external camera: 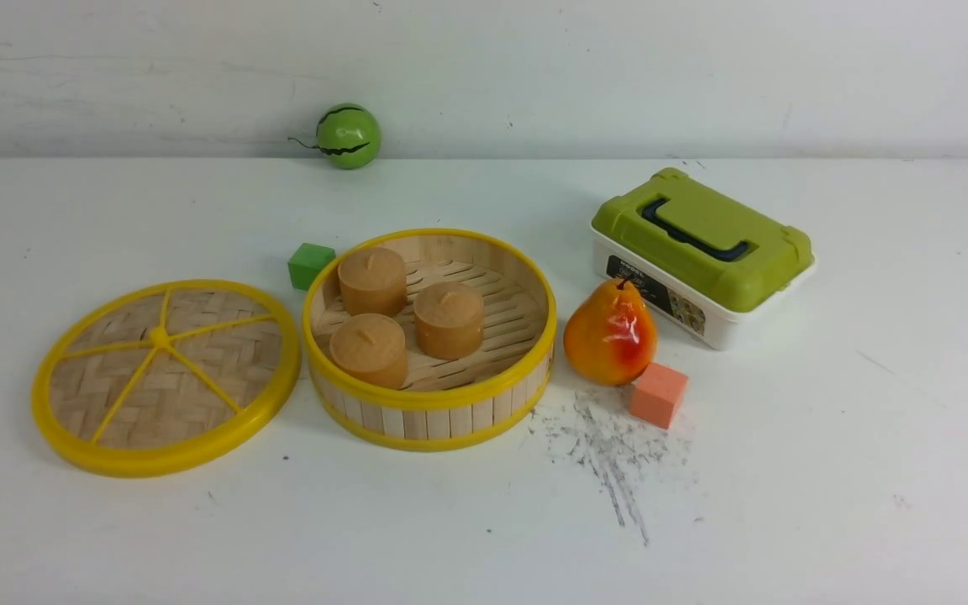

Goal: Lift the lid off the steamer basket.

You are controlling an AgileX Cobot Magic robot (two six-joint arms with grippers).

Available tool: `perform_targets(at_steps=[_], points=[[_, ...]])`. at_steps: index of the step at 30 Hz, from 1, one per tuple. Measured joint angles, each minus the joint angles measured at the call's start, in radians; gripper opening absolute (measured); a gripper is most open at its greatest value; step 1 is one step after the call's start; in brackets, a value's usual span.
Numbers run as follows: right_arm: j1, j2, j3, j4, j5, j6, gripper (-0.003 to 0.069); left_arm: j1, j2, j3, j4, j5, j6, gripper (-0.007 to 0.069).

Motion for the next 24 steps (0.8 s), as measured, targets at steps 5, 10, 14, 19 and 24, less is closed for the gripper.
perform_targets(at_steps=[5,10,14,19,24], points=[[0.0,0.0,0.0,0.0,0.0,0.0,0.0239,0.0,0.0,0.0,0.0,0.0,0.0,-0.0001],[0.0,0.0,0.0,0.0,0.0,0.0,0.0239,0.0,0.0,0.0,0.0,0.0,0.0,0.0003],[0.0,0.0,0.0,0.0,0.0,0.0,0.0239,0.0,0.0,0.0,0.0,0.0,0.0,0.0003],[0.0,0.0,0.0,0.0,0.0,0.0,0.0239,0.0,0.0,0.0,0.0,0.0,0.0,0.0006],[0.0,0.0,0.0,0.0,0.0,0.0,0.0239,0.0,0.0,0.0,0.0,0.0,0.0,0.0015]])
